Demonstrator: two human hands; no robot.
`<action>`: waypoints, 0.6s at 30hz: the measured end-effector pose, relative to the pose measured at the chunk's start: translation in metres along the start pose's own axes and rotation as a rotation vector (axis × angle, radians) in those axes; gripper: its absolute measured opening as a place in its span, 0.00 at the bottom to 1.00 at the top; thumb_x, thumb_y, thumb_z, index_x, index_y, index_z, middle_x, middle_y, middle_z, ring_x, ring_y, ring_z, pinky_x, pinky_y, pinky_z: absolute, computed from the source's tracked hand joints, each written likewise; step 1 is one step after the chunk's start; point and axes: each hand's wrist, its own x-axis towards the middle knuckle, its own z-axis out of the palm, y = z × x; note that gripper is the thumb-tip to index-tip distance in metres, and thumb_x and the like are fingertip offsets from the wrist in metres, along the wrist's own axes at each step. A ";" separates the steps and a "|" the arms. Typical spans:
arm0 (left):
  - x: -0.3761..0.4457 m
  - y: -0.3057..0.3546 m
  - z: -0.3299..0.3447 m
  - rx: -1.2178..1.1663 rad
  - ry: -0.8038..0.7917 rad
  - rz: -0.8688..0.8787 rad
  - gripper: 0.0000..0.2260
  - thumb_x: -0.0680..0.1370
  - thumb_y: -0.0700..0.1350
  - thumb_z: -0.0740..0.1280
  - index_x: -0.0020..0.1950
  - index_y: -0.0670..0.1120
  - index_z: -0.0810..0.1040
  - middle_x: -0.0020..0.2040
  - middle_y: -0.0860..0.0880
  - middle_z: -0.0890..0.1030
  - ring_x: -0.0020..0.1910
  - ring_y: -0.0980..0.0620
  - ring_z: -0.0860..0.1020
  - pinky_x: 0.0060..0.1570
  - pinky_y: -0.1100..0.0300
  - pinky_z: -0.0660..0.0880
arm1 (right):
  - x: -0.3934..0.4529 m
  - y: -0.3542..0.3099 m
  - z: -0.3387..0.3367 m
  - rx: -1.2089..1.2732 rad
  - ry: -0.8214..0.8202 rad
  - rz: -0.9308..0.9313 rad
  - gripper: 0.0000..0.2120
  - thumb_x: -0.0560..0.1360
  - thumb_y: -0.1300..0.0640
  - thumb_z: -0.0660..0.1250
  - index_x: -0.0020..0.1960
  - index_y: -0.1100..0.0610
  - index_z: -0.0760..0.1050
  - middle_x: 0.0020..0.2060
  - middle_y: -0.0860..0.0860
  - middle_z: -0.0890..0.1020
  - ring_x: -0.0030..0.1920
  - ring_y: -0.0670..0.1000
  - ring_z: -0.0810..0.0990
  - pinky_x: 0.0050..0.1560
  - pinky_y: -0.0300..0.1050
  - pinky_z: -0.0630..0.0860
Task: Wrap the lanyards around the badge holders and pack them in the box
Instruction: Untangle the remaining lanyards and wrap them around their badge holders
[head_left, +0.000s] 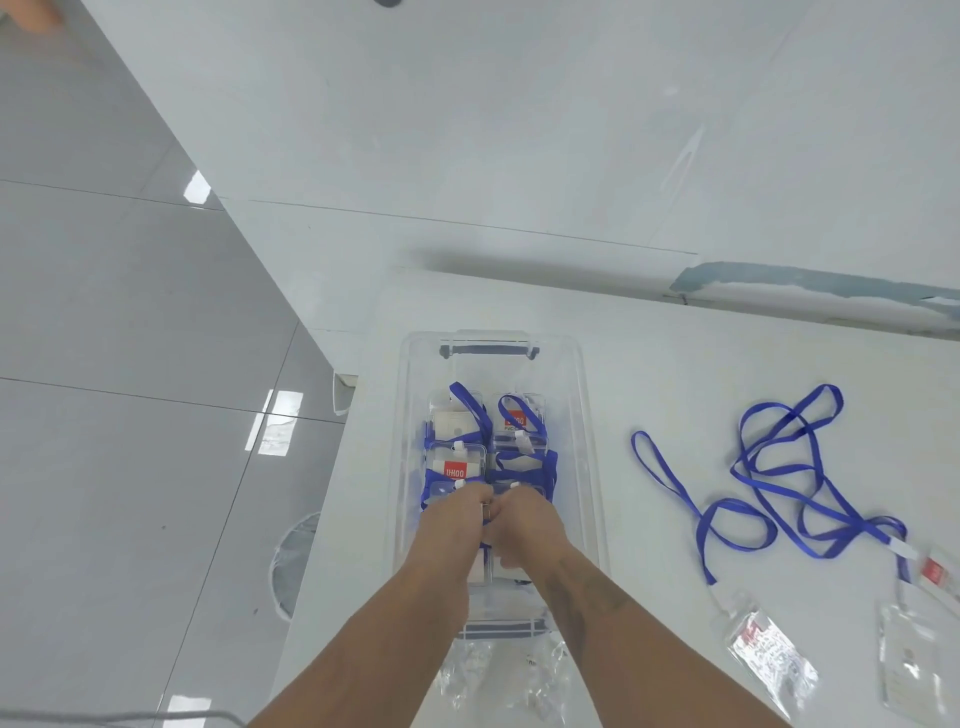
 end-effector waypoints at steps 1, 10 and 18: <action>-0.003 0.001 -0.002 -0.019 -0.001 0.025 0.09 0.79 0.46 0.67 0.57 0.43 0.73 0.50 0.44 0.80 0.47 0.47 0.79 0.38 0.59 0.74 | -0.001 0.000 0.001 -0.009 0.003 -0.013 0.13 0.78 0.56 0.68 0.62 0.55 0.75 0.56 0.50 0.81 0.52 0.50 0.78 0.53 0.41 0.75; -0.033 0.018 -0.009 -0.099 -0.006 0.294 0.09 0.82 0.48 0.63 0.42 0.51 0.72 0.38 0.53 0.77 0.35 0.56 0.76 0.29 0.63 0.70 | -0.013 -0.004 0.000 0.089 0.034 -0.040 0.08 0.72 0.54 0.73 0.50 0.55 0.82 0.44 0.49 0.85 0.44 0.49 0.82 0.42 0.39 0.74; -0.046 0.016 -0.019 -0.126 -0.094 0.489 0.04 0.82 0.49 0.62 0.49 0.55 0.75 0.44 0.59 0.78 0.36 0.64 0.77 0.25 0.72 0.71 | -0.041 -0.001 -0.024 0.004 0.090 -0.133 0.09 0.75 0.54 0.69 0.54 0.55 0.75 0.52 0.49 0.82 0.45 0.47 0.74 0.46 0.38 0.71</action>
